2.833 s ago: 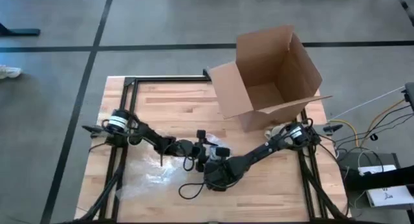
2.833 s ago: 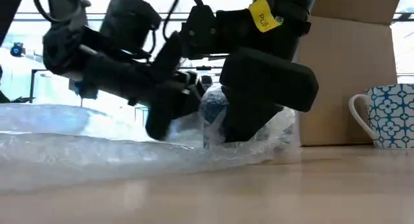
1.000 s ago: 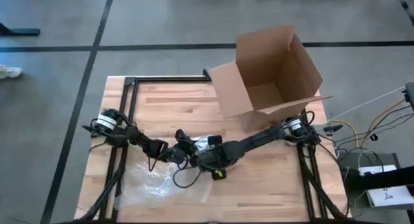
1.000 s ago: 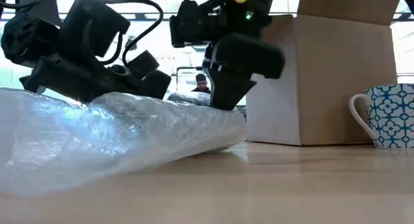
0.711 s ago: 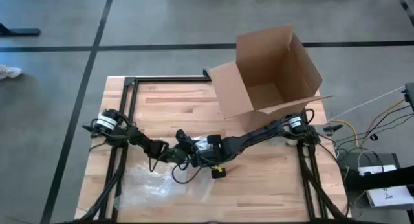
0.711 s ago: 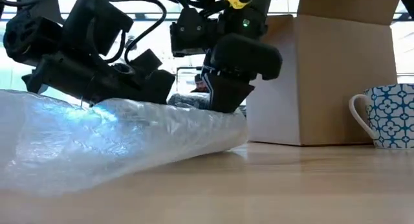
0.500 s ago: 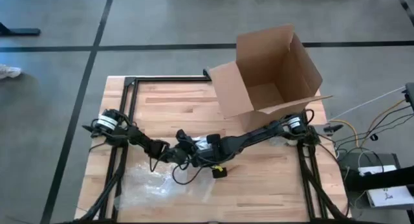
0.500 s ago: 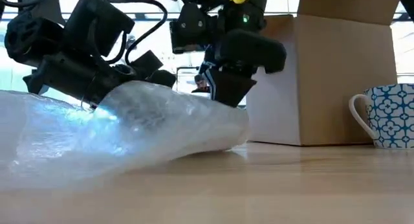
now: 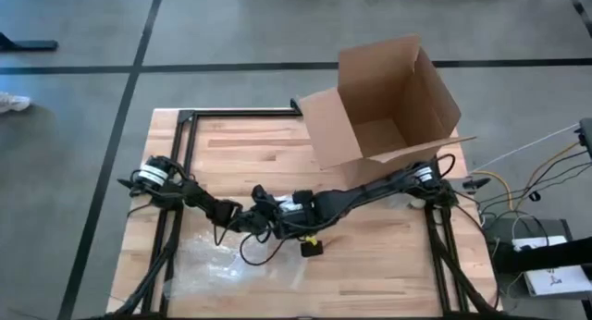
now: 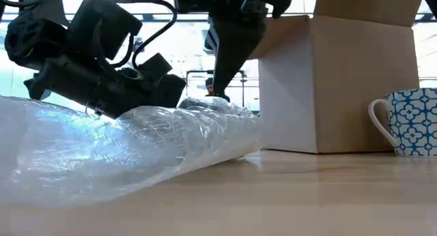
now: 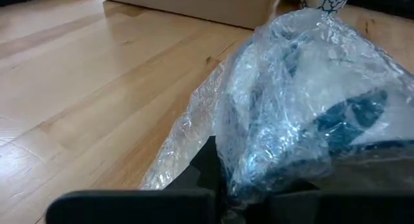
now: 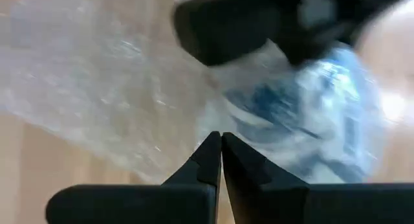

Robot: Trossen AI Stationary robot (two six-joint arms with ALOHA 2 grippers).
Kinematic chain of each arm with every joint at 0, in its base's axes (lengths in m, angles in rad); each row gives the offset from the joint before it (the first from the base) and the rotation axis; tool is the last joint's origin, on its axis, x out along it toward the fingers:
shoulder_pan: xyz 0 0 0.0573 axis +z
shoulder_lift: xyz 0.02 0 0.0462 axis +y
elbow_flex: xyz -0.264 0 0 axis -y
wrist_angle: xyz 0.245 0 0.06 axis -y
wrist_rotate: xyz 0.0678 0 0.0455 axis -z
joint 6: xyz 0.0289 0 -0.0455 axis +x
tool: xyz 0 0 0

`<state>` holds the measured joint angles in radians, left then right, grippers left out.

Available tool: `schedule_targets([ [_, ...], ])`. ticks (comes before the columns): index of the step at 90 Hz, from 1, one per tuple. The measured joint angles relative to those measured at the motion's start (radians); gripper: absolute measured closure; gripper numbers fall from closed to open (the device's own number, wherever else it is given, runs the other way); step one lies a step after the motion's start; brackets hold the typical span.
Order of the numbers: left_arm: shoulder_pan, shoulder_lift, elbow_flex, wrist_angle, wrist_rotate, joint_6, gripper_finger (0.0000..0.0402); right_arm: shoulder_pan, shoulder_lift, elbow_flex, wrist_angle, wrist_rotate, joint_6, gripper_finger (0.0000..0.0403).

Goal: Wrap mug
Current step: Wrap the blue mug with the right bubble wrap

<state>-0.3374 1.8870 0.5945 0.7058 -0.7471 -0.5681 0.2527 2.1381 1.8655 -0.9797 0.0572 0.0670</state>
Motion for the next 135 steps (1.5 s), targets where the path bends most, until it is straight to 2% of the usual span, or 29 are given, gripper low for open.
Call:
schedule_targets([
  [11,0.0,0.0,0.0,-0.007,-0.002,0.001,0.0392,0.0,0.021,-0.044,0.031,-0.012,0.0,0.0403],
  [34,0.0,0.0,0.0,-0.008,-0.007,0.017,0.0392,-0.012,0.034,-0.117,0.095,0.044,-0.005,0.0403],
  [64,0.0,0.0,-0.001,-0.008,-0.005,0.005,0.0392,-0.02,0.023,-0.118,0.091,0.059,0.01,0.0403],
  [98,0.0,0.0,-0.001,-0.008,-0.006,0.018,0.0392,-0.02,0.083,-0.12,0.105,0.055,-0.072,0.0402],
  [135,0.0,0.0,-0.001,-0.01,0.002,-0.003,0.0393,-0.011,-0.029,-0.125,0.038,0.048,-0.06,0.0403],
])
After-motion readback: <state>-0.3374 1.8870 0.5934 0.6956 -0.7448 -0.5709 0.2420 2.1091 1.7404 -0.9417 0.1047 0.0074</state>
